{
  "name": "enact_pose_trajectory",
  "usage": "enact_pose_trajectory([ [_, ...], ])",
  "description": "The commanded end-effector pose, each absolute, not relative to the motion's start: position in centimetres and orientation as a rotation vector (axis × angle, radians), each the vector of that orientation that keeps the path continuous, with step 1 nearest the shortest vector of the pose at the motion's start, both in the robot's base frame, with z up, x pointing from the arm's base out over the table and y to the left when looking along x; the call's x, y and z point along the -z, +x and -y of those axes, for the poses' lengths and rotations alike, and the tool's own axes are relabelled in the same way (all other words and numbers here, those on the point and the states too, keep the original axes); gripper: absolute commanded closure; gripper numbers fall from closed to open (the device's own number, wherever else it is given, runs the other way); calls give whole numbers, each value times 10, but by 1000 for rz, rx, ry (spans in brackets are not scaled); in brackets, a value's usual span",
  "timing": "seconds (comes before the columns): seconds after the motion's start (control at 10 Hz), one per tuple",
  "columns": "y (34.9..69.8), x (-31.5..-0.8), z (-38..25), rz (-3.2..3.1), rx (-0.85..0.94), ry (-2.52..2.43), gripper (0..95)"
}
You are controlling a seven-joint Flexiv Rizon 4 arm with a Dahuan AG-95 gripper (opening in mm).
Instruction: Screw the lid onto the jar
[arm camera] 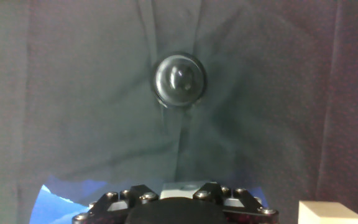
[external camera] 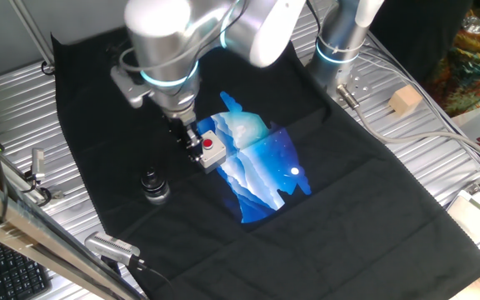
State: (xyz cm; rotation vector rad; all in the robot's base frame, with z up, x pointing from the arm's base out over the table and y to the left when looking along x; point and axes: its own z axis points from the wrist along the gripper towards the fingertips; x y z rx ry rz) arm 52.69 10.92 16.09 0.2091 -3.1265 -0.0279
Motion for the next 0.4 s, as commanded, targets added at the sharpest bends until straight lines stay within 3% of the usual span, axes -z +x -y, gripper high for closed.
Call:
enact_pose_trajectory([
  [0.1, 523, -163, -109, 3136, 34, 211, 380],
  [0.4, 523, -163, -109, 3136, 35, 211, 380],
])
